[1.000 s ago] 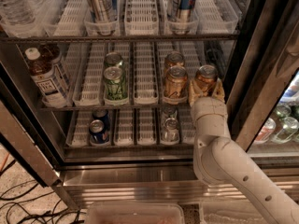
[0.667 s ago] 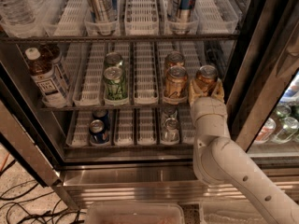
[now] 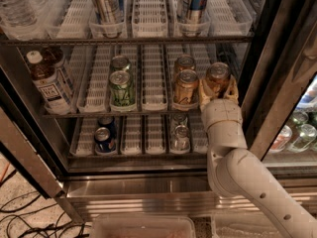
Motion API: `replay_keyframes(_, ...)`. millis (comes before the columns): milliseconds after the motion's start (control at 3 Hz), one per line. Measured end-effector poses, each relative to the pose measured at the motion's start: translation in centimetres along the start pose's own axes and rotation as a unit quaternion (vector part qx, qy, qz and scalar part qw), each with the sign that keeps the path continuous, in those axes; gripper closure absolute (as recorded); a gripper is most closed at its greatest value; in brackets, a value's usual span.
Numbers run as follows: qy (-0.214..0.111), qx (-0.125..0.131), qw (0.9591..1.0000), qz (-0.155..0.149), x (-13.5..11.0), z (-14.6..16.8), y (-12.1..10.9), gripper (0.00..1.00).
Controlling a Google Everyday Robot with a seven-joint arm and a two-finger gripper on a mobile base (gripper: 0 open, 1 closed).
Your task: Pick orange can from middle shelf of fridge
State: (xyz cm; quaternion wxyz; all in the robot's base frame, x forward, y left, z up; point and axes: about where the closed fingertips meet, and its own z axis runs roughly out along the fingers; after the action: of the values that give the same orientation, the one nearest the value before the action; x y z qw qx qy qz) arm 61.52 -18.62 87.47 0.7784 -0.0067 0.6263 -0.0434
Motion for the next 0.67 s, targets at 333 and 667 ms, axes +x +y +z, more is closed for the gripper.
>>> replay_keyframes(333,-0.029,-0.013,0.9994,-0.012,-1.70,-0.09,0.49,1.00)
replay_keyframes(667,-0.041,-0.028,0.9984,-0.028,-2.65,-1.04,0.81,1.00)
